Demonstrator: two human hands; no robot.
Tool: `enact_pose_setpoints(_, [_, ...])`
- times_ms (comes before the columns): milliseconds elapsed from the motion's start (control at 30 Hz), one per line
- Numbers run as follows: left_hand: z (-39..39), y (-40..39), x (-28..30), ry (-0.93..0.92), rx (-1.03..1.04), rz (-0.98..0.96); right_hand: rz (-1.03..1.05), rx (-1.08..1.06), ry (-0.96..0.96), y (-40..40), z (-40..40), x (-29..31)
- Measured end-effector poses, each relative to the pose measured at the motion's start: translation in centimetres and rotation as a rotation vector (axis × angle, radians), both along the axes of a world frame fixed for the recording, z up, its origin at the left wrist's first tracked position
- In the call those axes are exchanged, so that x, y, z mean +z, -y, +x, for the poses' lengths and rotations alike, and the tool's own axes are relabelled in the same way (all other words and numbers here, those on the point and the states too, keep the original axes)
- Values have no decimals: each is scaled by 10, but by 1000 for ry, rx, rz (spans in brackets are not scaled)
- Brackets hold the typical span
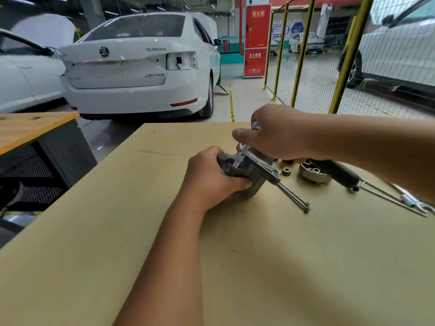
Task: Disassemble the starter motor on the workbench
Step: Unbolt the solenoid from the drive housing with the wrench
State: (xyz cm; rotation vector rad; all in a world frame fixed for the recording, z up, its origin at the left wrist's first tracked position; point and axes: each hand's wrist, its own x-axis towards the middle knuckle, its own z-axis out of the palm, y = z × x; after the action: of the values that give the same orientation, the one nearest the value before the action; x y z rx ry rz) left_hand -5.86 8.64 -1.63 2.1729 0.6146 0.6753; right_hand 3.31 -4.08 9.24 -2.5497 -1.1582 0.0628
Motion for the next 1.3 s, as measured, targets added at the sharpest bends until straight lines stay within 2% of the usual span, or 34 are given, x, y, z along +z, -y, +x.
enact_pose_setpoints(200, [-1, -3, 0, 44, -7, -16, 51, 167, 214, 1, 15, -8])
enact_pose_setpoints(300, [-5, -8, 3, 34, -108, -122, 222, 429, 336, 7, 19, -14])
enact_pose_setpoints(367, [-9, -8, 5, 27, -184, -168, 264, 566, 450, 14, 16, -14])
enact_pose_setpoints(467, [-9, -6, 4, 24, -220, -172, 246, 532, 452, 18, 13, -13])
enact_pose_setpoints(533, [-8, -5, 3, 23, -217, -162, 177, 408, 350, 19, 10, -12])
enact_pose_setpoints(567, [-8, -5, 3, 20, -217, -158, 133, 323, 210, 20, 6, -10])
enact_pose_setpoints(667, [-9, -6, 1, 24, -221, -168, 220, 41, -616, 23, -2, -4])
enact_pose_setpoints(700, [-9, -5, 1, 29, -221, -166, 282, -9, -776, 26, -2, -2])
enact_pose_setpoints(767, [-9, -1, 3, 56, -220, -147, 367, -24, -858, 30, 0, 0])
enact_pose_setpoints(867, [-10, 7, 10, 188, -283, -99, 415, 40, -825, 36, -1, 2])
enact_pose_setpoints(933, [-11, 11, 15, 294, -354, -112, 397, 91, -733, 39, 0, 2])
enact_pose_setpoints(1067, [-13, 14, 19, 321, -392, -46, 257, 281, -175, 38, -1, 9])
enact_pose_setpoints(1133, [-13, 17, 21, 322, -375, -16, 217, 328, -15, 36, -3, 11])
enact_pose_setpoints(1200, [-12, 16, 20, 351, -329, -3, 254, 310, -98, 35, -3, 9])
enact_pose_setpoints(1300, [-11, 15, 18, 398, -292, 8, 358, 227, -393, 41, 1, 4])
